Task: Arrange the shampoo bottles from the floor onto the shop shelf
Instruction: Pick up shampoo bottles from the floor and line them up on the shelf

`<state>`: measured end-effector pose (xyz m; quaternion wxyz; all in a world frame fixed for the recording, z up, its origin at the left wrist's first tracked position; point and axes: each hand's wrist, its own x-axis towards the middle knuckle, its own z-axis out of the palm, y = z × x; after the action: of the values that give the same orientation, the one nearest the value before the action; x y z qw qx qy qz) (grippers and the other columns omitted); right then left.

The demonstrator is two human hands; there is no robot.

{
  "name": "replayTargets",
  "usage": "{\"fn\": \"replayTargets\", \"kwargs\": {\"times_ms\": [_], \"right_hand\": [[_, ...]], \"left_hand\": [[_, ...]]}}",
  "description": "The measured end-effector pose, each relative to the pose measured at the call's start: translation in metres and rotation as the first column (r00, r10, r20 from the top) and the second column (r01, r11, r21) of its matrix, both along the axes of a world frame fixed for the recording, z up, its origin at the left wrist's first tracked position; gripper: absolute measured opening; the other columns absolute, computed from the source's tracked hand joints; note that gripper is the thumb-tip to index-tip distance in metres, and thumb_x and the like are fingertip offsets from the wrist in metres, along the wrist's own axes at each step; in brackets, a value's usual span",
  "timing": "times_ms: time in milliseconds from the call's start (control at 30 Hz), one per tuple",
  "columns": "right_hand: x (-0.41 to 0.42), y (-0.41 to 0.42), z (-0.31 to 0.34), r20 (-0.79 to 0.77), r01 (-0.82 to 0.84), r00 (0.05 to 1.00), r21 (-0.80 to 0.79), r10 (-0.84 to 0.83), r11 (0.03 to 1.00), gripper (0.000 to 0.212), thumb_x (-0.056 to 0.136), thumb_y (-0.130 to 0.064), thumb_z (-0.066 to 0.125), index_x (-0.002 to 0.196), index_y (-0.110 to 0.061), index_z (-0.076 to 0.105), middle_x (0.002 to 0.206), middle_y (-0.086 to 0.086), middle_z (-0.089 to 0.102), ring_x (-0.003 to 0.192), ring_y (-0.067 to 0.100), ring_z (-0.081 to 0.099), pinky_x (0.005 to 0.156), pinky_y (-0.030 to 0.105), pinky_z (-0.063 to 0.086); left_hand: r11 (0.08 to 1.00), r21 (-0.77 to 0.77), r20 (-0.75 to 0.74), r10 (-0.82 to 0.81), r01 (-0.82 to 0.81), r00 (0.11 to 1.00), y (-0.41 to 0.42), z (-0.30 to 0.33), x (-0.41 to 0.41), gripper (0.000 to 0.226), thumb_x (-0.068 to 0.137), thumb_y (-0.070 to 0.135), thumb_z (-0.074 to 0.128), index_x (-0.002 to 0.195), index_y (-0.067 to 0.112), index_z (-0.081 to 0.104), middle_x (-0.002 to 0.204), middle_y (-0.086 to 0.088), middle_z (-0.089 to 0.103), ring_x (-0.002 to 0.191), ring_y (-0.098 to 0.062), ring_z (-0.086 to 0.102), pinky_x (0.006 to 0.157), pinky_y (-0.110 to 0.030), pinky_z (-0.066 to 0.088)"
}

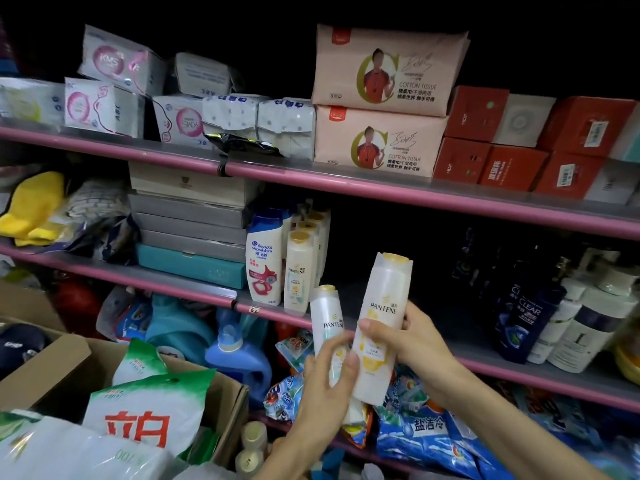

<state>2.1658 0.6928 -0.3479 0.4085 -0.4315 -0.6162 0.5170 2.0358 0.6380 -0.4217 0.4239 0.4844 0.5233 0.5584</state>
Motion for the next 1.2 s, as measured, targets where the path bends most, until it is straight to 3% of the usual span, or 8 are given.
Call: {"fn": "replayTargets", "kwargs": {"times_ms": [133,200,300,433,667,900,1067,1200], "right_hand": [[0.014,0.015,-0.005,0.029,0.139,0.99,0.064,-0.141,0.988,0.04,0.074,-0.02,0.079,0.107,-0.025,0.057,0.095,-0.004,0.073,0.081,0.004,0.07,0.063,0.02,0.055],[0.019,0.025,-0.009,0.026,0.166,0.985,0.077,-0.168,0.983,0.041,0.074,-0.022,0.079,0.109,-0.025,0.057,0.098,-0.004,0.072,0.083,0.005,0.071,0.066,0.023,0.055],[0.023,0.04,-0.011,0.029,0.183,0.982,0.112,-0.187,0.977,0.046,0.075,-0.02,0.079,0.114,-0.023,0.056,0.101,-0.006,0.071,0.086,0.005,0.07,0.066,0.02,0.054],[0.02,0.066,-0.014,0.066,0.201,0.974,0.185,-0.216,0.962,0.049,0.077,-0.014,0.077,0.119,-0.022,0.053,0.104,-0.008,0.068,0.092,0.005,0.066,0.07,0.02,0.051],[0.006,0.128,-0.028,0.067,0.256,0.959,0.197,-0.274,0.946,0.046,0.077,-0.014,0.078,0.116,-0.018,0.054,0.104,0.001,0.068,0.093,0.012,0.065,0.08,0.03,0.053],[-0.01,0.17,-0.06,0.085,0.274,0.952,0.184,-0.293,0.944,0.046,0.077,-0.023,0.078,0.116,-0.023,0.053,0.104,-0.003,0.066,0.095,0.011,0.063,0.08,0.028,0.051],[-0.005,0.177,-0.078,0.168,0.226,0.949,0.223,-0.266,0.948,0.049,0.076,-0.016,0.079,0.113,-0.025,0.049,0.096,-0.018,0.061,0.082,-0.013,0.057,0.063,0.007,0.047],[0.0,0.178,-0.094,0.271,0.215,0.926,0.191,-0.262,0.958,0.042,0.077,-0.02,0.078,0.109,-0.022,0.051,0.092,-0.014,0.061,0.08,-0.008,0.057,0.062,0.01,0.045]], "left_hand": [[1.0,0.012,0.078,0.01,-0.011,0.997,0.027,0.004,-0.013,0.076,0.091,0.036,0.058,0.139,0.053,0.002,0.117,0.017,0.048,0.086,0.002,0.065,0.06,-0.013,0.052],[1.0,-0.009,0.054,0.03,-0.03,0.998,0.044,0.008,-0.014,0.068,0.09,0.032,0.062,0.138,0.046,0.016,0.118,0.014,0.052,0.094,-0.001,0.062,0.066,-0.015,0.052],[0.996,-0.024,0.033,0.088,-0.087,0.996,0.07,0.015,-0.011,0.043,0.087,0.022,0.066,0.11,0.045,0.038,0.111,0.008,0.059,0.104,-0.01,0.06,0.083,-0.029,0.053],[0.988,0.035,-0.056,0.152,-0.15,0.987,0.106,0.027,-0.01,0.05,0.081,0.011,0.072,0.103,0.041,0.039,0.103,0.013,0.06,0.095,0.002,0.058,0.083,-0.026,0.051],[0.955,0.016,-0.171,0.295,-0.297,0.94,0.159,0.025,-0.01,0.038,0.079,0.012,0.075,0.098,0.022,0.044,0.095,0.005,0.064,0.086,-0.009,0.062,0.07,-0.021,0.048],[0.947,-0.021,-0.23,0.308,-0.321,0.923,0.183,0.007,-0.004,0.046,0.082,0.018,0.072,0.118,0.014,0.043,0.109,-0.002,0.061,0.103,-0.02,0.059,0.088,-0.037,0.049],[0.961,0.072,-0.301,0.276,-0.267,0.913,0.171,-0.005,-0.002,0.045,0.086,0.024,0.067,0.122,0.017,0.041,0.117,0.001,0.053,0.109,-0.016,0.053,0.091,-0.034,0.047],[0.938,0.152,-0.233,0.339,-0.31,0.911,0.141,-0.019,-0.005,0.056,0.09,0.027,0.061,0.138,0.025,0.031,0.135,0.01,0.037,0.122,-0.004,0.041,0.103,-0.025,0.038]]}}
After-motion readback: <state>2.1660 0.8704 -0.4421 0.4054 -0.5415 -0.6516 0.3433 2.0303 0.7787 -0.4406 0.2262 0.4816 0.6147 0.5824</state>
